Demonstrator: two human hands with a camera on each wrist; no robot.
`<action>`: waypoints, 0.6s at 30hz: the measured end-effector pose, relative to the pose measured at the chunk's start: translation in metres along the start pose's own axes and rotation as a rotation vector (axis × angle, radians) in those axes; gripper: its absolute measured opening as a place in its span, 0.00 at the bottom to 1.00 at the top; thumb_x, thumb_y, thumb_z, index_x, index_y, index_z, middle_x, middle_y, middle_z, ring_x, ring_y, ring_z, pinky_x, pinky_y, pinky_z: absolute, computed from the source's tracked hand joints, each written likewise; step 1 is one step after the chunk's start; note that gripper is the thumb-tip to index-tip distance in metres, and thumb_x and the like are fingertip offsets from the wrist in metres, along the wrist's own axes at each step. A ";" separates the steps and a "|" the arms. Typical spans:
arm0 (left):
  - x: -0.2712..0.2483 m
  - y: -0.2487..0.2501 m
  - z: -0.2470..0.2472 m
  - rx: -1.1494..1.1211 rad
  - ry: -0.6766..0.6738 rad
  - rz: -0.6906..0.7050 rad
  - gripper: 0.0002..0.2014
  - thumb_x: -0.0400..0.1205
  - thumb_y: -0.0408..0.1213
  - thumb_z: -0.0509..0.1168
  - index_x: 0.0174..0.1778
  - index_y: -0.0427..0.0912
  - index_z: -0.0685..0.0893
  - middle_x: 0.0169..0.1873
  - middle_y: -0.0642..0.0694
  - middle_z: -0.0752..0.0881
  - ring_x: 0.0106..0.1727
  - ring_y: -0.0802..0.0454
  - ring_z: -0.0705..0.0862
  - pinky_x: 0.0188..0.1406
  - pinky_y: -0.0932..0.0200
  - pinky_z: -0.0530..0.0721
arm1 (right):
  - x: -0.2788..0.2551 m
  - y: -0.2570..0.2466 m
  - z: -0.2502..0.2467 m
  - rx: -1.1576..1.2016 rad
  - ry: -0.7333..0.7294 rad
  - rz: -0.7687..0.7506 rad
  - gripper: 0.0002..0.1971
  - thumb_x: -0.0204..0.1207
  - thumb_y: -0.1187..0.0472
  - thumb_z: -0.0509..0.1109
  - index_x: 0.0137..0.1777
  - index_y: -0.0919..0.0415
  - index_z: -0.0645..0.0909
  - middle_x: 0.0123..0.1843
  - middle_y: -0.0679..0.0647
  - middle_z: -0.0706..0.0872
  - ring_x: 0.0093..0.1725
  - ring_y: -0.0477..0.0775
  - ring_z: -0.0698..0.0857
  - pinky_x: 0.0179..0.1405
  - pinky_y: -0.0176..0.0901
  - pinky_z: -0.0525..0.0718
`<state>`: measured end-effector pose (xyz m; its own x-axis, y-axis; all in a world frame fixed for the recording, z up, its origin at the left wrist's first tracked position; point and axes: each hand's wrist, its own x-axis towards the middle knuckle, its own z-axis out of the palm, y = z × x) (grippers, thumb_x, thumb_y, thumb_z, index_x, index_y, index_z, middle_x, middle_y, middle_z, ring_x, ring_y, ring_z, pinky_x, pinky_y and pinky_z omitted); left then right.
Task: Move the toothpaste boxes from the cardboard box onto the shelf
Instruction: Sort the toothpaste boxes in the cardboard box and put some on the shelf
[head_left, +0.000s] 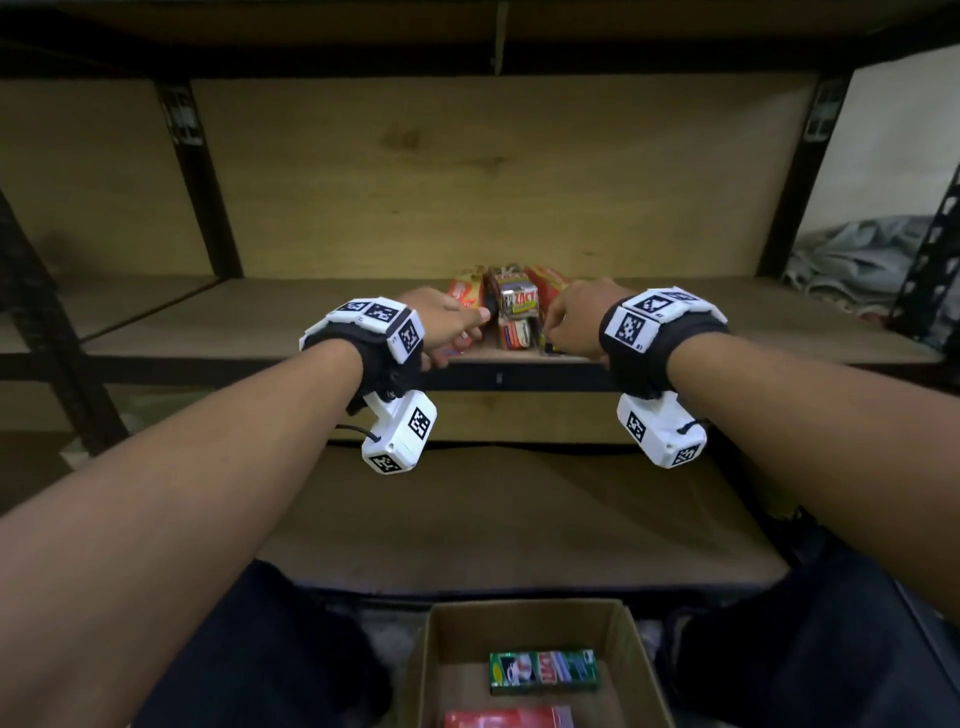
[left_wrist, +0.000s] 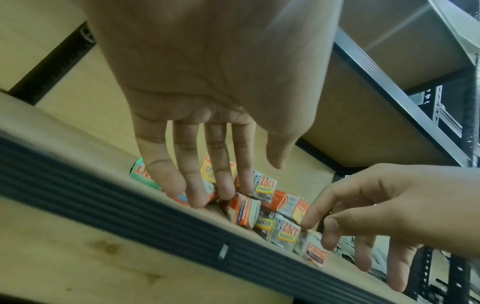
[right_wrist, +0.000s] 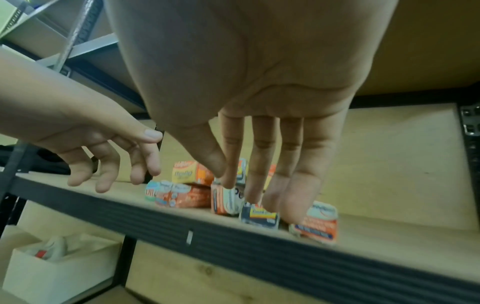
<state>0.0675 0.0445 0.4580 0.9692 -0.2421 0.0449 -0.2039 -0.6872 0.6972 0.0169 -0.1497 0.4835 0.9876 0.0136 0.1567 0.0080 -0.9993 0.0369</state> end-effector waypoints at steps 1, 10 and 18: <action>-0.005 -0.003 0.007 -0.010 -0.027 -0.013 0.20 0.83 0.59 0.61 0.49 0.47 0.89 0.41 0.51 0.88 0.33 0.49 0.85 0.34 0.60 0.80 | -0.007 0.003 0.007 0.015 -0.008 -0.006 0.17 0.78 0.55 0.64 0.65 0.52 0.84 0.68 0.50 0.83 0.61 0.60 0.85 0.55 0.41 0.81; -0.034 -0.046 0.079 0.000 -0.309 -0.101 0.18 0.84 0.55 0.62 0.56 0.46 0.87 0.47 0.48 0.88 0.36 0.49 0.87 0.34 0.60 0.83 | -0.049 0.021 0.094 0.098 -0.297 -0.107 0.13 0.80 0.57 0.66 0.59 0.45 0.87 0.59 0.46 0.86 0.45 0.49 0.81 0.44 0.38 0.80; -0.028 -0.122 0.169 -0.034 -0.475 -0.251 0.12 0.82 0.51 0.67 0.52 0.49 0.88 0.44 0.49 0.88 0.33 0.49 0.86 0.34 0.60 0.82 | -0.058 0.027 0.209 0.062 -0.550 -0.184 0.15 0.81 0.55 0.65 0.65 0.48 0.84 0.69 0.49 0.83 0.67 0.55 0.81 0.65 0.42 0.76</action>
<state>0.0419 0.0190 0.2506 0.8170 -0.3612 -0.4494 0.0385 -0.7435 0.6676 -0.0071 -0.1844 0.2689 0.9052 0.1840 -0.3830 0.1804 -0.9825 -0.0457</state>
